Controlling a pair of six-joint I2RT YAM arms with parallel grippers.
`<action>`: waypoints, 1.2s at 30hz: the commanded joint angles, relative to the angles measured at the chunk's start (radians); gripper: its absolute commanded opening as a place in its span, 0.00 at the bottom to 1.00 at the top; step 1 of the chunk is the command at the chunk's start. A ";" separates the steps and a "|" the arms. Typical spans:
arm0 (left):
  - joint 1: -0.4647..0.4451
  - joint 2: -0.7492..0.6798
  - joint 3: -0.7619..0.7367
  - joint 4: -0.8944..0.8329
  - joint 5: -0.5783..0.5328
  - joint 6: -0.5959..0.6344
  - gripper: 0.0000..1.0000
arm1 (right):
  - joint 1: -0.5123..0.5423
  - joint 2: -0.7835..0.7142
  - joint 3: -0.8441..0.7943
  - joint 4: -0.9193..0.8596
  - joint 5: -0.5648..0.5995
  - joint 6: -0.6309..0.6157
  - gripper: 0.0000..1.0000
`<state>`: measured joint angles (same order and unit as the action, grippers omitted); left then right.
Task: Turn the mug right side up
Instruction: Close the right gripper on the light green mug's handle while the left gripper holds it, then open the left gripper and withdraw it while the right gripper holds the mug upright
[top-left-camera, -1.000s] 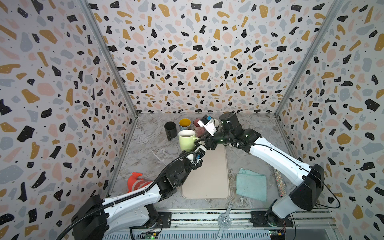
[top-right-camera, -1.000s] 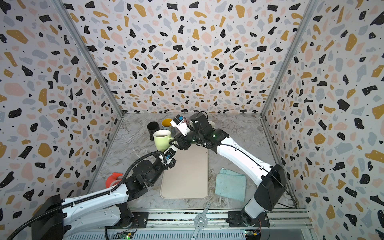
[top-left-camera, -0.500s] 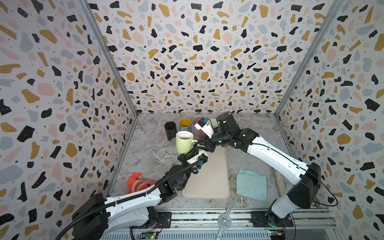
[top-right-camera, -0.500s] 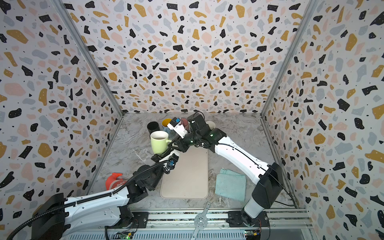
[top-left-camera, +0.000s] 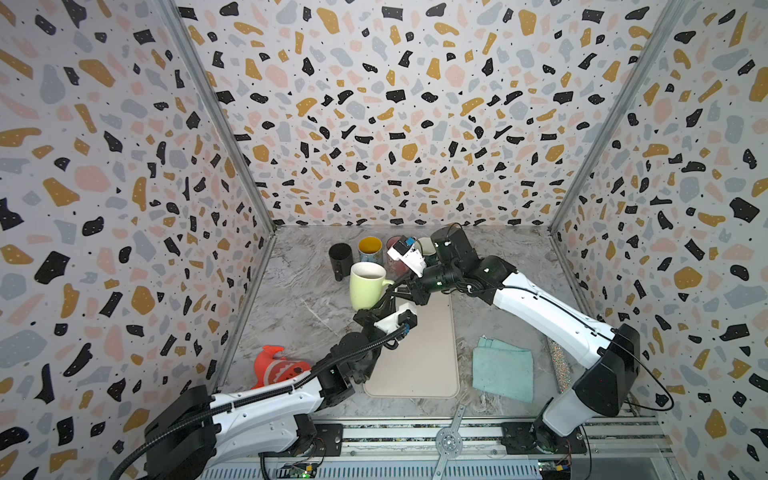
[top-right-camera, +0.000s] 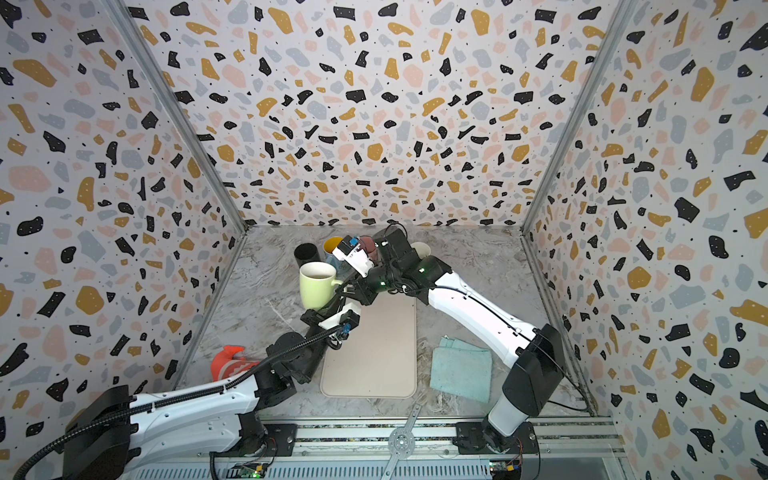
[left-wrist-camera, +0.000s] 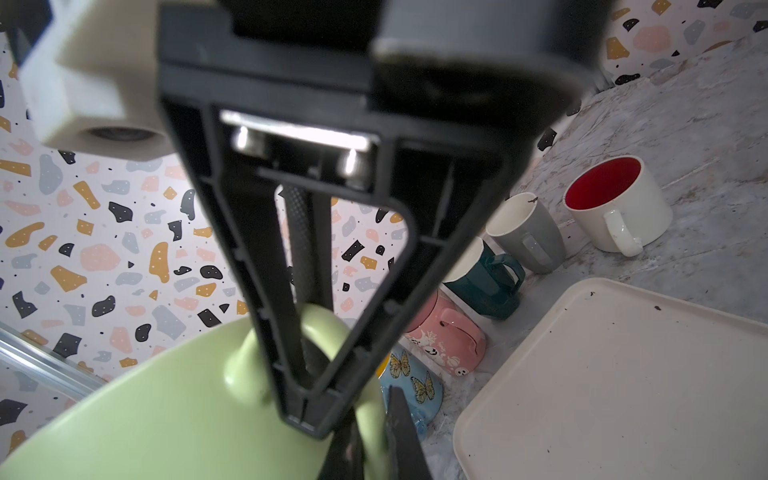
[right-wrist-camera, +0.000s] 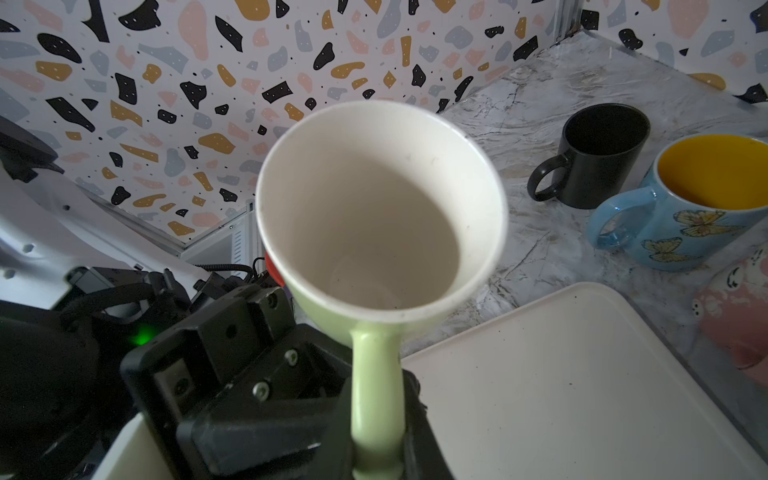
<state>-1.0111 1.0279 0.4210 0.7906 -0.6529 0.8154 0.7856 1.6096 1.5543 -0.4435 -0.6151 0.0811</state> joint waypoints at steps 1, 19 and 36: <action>-0.003 -0.022 0.025 0.195 -0.064 0.047 0.00 | -0.014 -0.016 -0.029 -0.027 0.059 0.022 0.00; -0.004 -0.059 0.053 0.122 -0.074 -0.023 0.29 | 0.015 -0.062 -0.094 0.088 0.057 0.054 0.00; -0.003 -0.142 0.071 -0.049 0.006 -0.096 0.45 | 0.015 -0.120 -0.161 0.217 0.126 0.115 0.00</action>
<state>-1.0172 0.9253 0.4397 0.6804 -0.6476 0.7551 0.7982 1.5570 1.3914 -0.2699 -0.5026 0.1841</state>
